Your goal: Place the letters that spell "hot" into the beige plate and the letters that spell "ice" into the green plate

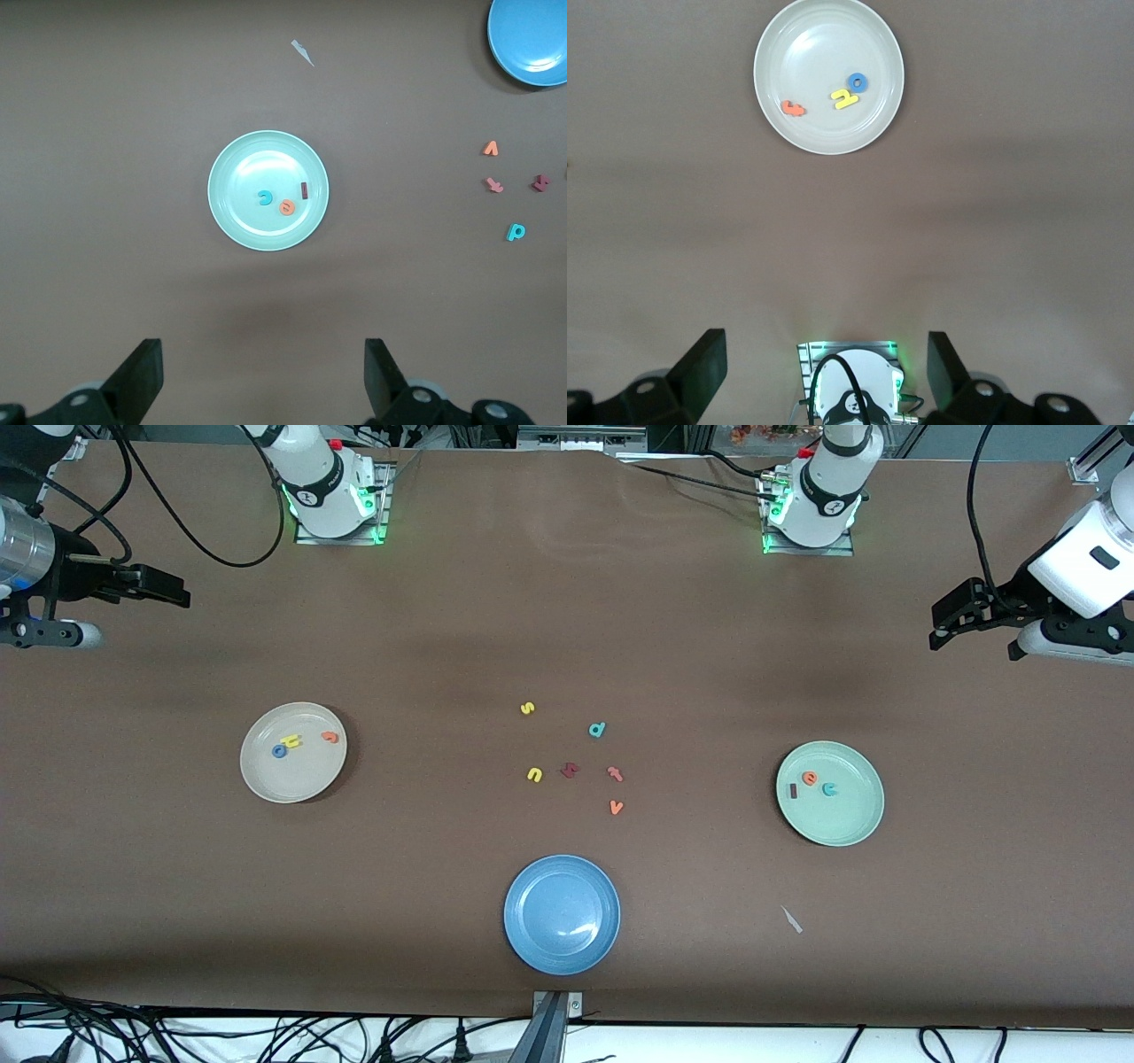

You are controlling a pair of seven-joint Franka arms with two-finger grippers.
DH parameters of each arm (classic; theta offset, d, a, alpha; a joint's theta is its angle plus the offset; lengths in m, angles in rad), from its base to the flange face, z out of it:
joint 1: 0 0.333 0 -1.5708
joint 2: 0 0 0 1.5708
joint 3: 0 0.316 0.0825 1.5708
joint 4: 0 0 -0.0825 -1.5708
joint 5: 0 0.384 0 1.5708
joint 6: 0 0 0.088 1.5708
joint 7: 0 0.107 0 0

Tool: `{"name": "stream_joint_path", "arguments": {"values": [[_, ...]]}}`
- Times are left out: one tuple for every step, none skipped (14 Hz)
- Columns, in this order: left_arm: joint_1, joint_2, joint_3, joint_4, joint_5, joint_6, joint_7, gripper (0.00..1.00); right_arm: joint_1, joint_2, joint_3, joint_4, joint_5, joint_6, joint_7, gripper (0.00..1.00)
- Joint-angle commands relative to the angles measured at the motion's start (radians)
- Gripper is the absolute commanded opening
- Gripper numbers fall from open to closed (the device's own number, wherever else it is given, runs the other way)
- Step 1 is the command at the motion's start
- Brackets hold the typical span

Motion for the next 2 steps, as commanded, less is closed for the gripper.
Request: {"name": "stream_joint_path", "arguments": {"values": [[-0.004,0.012,0.003,0.03,-0.021,-0.023,-0.007,1.0,-0.003,0.009,-0.002,0.029,0.018,-0.026,-0.016,1.0],[-0.004,0.012,0.003,0.03,-0.021,-0.023,-0.007,1.0,-0.003,0.009,-0.002,0.029,0.018,-0.026,-0.013,1.0]]}}
